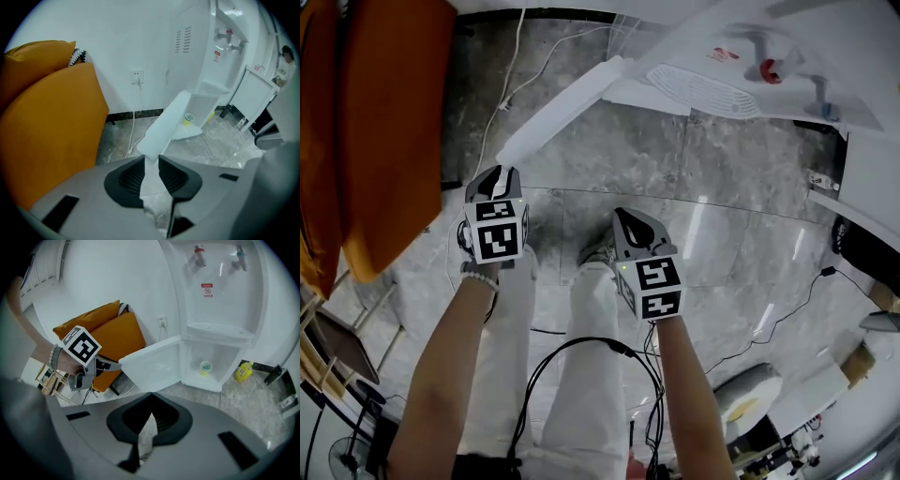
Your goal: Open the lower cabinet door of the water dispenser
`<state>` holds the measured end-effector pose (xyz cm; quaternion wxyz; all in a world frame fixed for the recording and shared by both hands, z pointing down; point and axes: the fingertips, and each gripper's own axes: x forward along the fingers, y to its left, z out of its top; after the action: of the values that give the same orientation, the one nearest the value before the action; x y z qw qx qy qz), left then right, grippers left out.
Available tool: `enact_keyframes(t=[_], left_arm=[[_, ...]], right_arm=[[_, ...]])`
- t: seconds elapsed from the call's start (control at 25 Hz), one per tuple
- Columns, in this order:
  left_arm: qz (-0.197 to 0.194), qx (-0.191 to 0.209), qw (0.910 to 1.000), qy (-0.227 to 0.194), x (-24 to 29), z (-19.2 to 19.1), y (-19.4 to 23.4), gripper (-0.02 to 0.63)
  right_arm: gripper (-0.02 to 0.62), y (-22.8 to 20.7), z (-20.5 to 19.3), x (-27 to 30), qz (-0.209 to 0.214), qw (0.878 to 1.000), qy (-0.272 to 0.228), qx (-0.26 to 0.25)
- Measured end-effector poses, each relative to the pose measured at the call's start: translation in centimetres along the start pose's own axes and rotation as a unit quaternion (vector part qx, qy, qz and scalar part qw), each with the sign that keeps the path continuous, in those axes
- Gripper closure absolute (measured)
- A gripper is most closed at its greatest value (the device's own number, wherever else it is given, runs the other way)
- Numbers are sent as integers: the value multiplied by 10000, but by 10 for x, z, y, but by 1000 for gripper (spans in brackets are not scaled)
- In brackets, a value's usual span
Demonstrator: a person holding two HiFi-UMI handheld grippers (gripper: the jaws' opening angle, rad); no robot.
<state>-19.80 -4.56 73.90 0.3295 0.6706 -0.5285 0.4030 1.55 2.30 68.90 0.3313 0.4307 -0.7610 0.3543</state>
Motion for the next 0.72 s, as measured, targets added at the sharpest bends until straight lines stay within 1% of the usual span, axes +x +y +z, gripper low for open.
enact_keyframes(t=[0.12, 0.2, 0.36, 0.56, 0.64, 0.68, 0.72], left_arm=[[38, 22, 9999, -104, 5, 11, 16, 505], [-2, 82, 9999, -152, 8, 17, 23, 506], [-175, 312, 9992, -198, 11, 16, 24, 502], [-251, 402, 9985, -274, 8, 16, 22, 505], [-280, 432, 9981, -328, 3, 17, 22, 517], [-279, 442, 9979, -387, -1, 18, 23, 536], [-270, 444, 9976, -459, -6, 21, 25, 568]], right_arm=[[592, 4, 3, 5, -47, 10000, 16, 21], [592, 8, 4, 10, -48, 10000, 49, 8], [592, 17, 8, 19, -27, 9999, 93, -41], [592, 25, 18, 24, -27, 9999, 91, -122], [592, 27, 25, 24, -50, 9999, 62, -148], [592, 28, 28, 23, -71, 9998, 34, -160], [592, 29, 33, 22, -101, 9998, -4, -174]])
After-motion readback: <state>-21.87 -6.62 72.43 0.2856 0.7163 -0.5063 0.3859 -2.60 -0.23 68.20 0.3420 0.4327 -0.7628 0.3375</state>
